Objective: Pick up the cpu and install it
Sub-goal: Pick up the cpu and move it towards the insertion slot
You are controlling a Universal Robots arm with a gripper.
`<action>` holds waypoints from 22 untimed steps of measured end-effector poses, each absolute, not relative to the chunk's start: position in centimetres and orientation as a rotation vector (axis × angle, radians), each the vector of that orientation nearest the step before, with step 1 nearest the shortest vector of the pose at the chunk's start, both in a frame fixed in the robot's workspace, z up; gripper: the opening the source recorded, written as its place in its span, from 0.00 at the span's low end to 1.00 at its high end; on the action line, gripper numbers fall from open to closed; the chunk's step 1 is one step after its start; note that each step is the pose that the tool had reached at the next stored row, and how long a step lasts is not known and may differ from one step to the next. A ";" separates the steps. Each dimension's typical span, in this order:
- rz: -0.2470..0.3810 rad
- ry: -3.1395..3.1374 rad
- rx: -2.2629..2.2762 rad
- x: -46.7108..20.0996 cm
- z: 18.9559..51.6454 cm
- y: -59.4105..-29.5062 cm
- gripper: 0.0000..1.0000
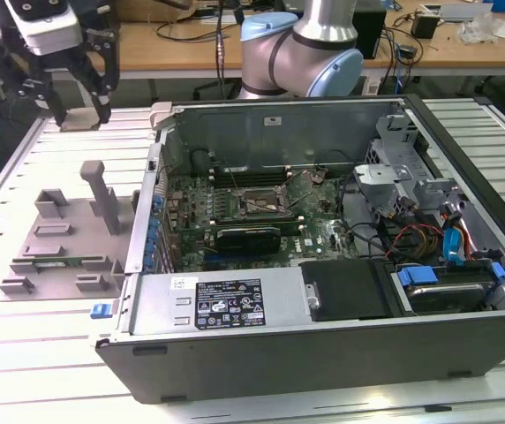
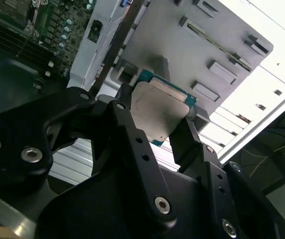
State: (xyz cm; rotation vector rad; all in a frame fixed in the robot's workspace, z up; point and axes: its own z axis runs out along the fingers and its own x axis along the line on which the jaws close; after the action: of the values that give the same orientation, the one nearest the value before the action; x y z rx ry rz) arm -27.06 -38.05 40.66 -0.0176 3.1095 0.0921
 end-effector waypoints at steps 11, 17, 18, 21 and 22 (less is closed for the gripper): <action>0.092 3.109 -0.018 -22.4 40.7 -38.1 0.55; 0.092 3.109 -0.018 -20.2 40.6 -38.1 0.55; 0.092 3.109 -0.018 -19.9 40.7 -38.1 0.55; 0.092 3.109 -0.018 -18.4 40.7 -38.1 0.55; 0.092 3.109 -0.018 -17.9 40.6 -38.1 0.55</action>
State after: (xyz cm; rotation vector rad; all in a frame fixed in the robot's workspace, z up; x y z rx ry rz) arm -17.94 -38.05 40.65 -0.0176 3.1094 0.0922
